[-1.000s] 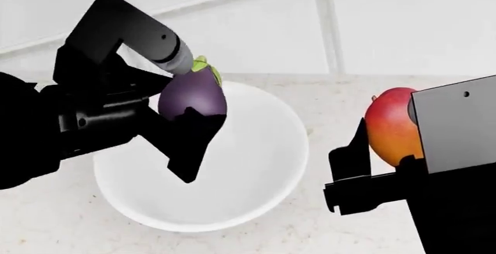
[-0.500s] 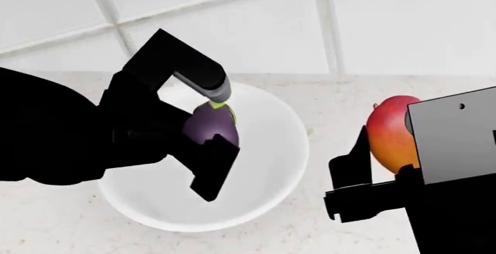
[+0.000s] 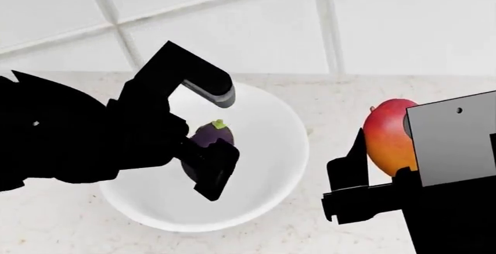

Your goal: Pick the eggplants and mangos from the sink and place them in one bowl. Place the bell pepper in the other bowl. Then turn off the sink faucet.

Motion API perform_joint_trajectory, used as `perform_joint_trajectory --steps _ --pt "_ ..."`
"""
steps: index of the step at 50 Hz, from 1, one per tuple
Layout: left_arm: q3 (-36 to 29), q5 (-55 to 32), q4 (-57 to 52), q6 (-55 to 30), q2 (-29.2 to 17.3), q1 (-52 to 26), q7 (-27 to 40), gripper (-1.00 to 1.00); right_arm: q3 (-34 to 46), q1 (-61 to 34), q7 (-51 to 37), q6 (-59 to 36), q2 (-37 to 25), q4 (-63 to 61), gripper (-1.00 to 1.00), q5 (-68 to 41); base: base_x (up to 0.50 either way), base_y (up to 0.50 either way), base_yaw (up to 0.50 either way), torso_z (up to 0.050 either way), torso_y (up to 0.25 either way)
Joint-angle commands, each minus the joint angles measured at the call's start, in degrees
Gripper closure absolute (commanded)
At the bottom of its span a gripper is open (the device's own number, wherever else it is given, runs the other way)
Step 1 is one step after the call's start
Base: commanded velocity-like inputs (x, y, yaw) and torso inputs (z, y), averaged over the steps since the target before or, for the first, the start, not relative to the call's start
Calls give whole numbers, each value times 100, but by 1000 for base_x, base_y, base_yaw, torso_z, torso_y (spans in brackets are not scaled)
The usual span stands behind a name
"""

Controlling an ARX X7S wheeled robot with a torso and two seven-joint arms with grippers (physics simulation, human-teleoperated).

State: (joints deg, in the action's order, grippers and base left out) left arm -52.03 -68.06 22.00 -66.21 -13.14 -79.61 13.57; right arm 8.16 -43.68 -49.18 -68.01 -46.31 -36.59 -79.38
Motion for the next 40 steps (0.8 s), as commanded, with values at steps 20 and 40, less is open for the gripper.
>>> perform_joint_trajectory --steps 20,40 --pt "1286 -1138 -74 -194 -407 -916 586 -100 626 -2038 551 -570 482 1003 100 32 0 0 0 0 1" --pt "2423 -1945 -3597 274 -2778 1139 2532 -100 2576 -3749 3370 62 1719 3529 100 1781 0 0 0 0 0"
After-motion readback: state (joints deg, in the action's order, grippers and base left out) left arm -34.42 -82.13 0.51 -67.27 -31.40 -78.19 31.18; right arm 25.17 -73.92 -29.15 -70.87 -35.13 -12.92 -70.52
